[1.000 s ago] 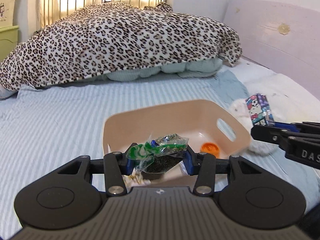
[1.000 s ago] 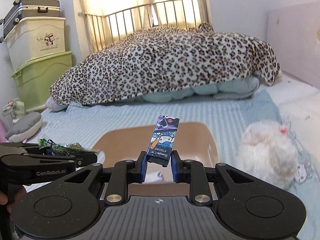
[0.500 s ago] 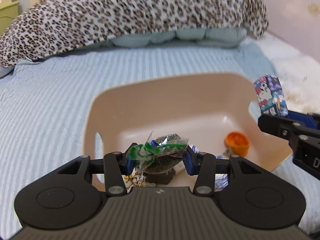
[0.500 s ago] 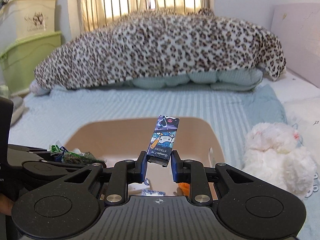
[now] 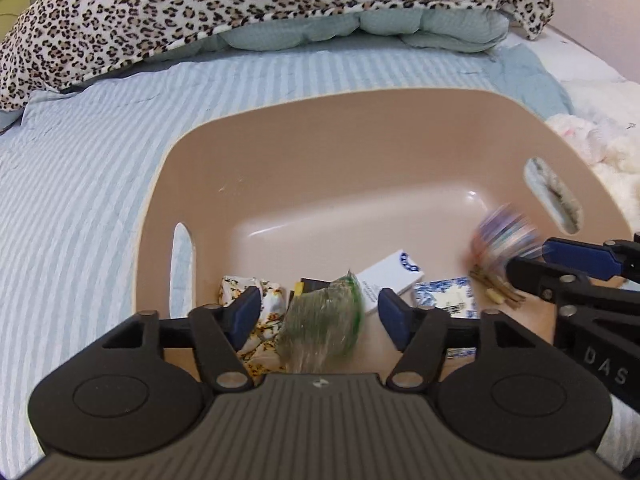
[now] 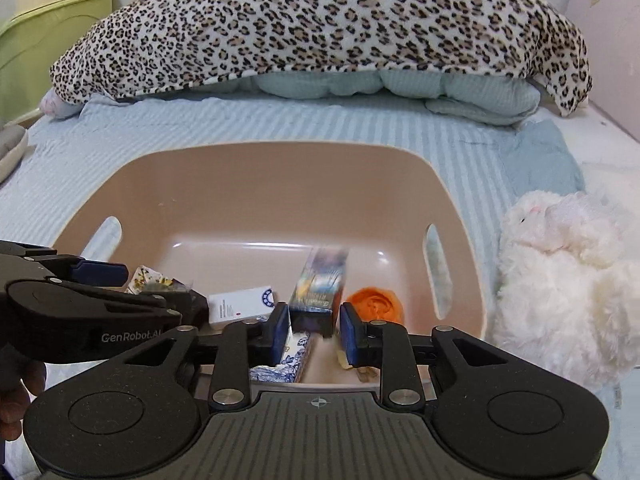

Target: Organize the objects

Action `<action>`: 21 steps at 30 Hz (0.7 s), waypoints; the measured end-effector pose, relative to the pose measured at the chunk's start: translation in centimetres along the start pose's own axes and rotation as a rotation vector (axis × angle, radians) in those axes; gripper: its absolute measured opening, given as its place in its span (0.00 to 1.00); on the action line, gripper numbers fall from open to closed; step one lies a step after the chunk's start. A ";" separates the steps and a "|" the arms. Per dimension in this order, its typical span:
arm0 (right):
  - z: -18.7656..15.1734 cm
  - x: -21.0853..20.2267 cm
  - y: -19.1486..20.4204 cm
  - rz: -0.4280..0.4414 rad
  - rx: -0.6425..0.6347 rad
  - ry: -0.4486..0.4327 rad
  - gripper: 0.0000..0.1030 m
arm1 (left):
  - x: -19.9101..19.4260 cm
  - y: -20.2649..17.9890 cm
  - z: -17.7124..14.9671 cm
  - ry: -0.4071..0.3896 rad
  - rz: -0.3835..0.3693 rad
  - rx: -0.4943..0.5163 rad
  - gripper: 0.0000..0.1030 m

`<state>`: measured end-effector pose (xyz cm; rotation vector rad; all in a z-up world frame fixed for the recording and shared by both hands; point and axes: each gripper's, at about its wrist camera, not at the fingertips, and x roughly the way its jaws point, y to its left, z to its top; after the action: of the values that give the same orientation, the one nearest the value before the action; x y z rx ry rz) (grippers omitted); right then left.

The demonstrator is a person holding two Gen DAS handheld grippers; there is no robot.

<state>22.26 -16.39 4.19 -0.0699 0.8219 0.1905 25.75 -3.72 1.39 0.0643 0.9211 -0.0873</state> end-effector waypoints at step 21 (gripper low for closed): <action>-2.9 -10.2 -0.9 0.017 0.089 -0.114 0.77 | -9.7 0.2 -3.8 -0.138 -0.012 -0.017 0.77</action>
<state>13.59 -19.13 9.65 0.0314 0.7165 0.1718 16.90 -2.73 6.84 0.0364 0.7839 -0.0940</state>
